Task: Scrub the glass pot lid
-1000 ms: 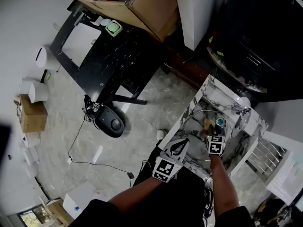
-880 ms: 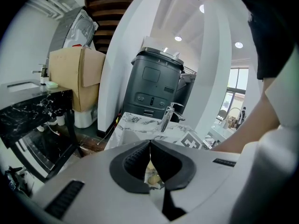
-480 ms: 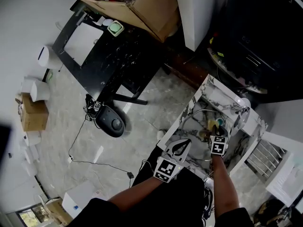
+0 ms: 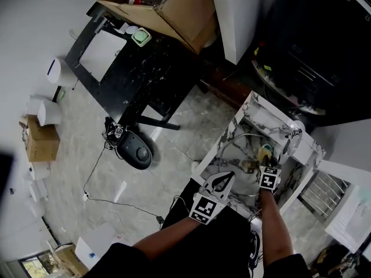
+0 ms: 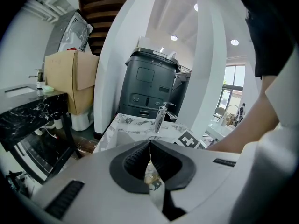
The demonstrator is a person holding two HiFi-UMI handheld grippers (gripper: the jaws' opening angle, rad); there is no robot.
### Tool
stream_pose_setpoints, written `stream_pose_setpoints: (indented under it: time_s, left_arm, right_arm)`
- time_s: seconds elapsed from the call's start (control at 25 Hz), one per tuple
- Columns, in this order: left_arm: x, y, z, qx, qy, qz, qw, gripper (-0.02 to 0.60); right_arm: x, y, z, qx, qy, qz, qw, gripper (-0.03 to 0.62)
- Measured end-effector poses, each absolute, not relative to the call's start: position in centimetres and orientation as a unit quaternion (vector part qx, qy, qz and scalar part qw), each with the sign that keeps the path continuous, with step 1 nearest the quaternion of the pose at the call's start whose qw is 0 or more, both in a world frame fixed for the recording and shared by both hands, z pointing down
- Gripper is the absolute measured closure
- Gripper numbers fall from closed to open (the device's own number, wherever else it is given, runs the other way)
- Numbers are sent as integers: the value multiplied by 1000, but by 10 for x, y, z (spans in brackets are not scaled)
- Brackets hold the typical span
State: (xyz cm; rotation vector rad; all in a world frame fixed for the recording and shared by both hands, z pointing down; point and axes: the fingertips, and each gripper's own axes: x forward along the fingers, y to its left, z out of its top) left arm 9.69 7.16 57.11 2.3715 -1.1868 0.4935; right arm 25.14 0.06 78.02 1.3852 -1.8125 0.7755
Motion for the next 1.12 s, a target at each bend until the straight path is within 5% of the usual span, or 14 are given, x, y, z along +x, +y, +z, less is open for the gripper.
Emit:
stream_pose_setpoints:
  time_s: [1.12]
  left_arm:
    - [97, 84, 555, 868, -422, 156, 213, 566]
  right_arm:
    - [287, 53, 771, 520, -654, 307, 455, 531]
